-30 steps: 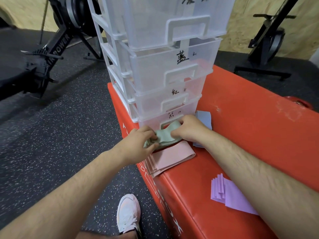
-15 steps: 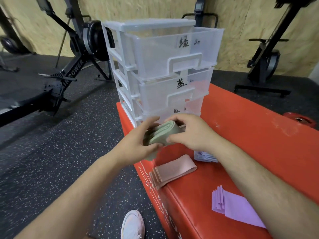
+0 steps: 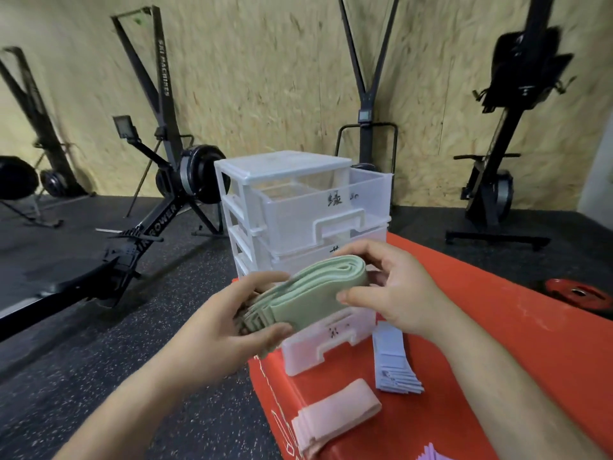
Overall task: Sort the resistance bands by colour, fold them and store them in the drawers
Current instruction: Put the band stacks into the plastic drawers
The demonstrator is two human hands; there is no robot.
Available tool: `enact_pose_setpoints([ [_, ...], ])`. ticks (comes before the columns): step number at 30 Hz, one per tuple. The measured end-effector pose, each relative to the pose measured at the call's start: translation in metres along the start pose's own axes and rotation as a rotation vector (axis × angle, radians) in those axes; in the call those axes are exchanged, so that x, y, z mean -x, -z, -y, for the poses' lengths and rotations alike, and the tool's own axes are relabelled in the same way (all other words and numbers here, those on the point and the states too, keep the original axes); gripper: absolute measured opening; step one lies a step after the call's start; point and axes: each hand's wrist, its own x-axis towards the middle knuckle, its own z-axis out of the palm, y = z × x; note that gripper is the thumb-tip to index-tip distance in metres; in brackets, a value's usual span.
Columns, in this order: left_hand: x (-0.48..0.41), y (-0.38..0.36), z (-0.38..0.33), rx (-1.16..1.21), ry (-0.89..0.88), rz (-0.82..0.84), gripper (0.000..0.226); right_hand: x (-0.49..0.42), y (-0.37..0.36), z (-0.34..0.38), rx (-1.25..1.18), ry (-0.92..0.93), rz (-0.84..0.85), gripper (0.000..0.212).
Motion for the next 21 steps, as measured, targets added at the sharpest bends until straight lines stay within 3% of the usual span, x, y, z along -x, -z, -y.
enact_pose_setpoints([
  [3, -0.013, 0.017, -0.036, -0.146, -0.075, 0.004, 0.051, 0.005, 0.008, 0.016, -0.042, 0.079, -0.086, 0.056],
  [10, -0.087, 0.053, -0.121, -0.505, -0.175, 0.008, 0.048, -0.053, 0.052, 0.081, 0.243, 0.132, -0.174, 0.059],
  [15, -0.174, 0.066, -0.126, -0.704, -0.050, 0.014, 0.056, -0.150, 0.073, 0.108, 0.517, -0.007, -0.082, 0.049],
  [21, -0.226, 0.061, -0.075, -0.849, 0.056, 0.251, 0.052, -0.208, 0.066, 0.067, 0.861, -0.216, 0.234, 0.041],
])
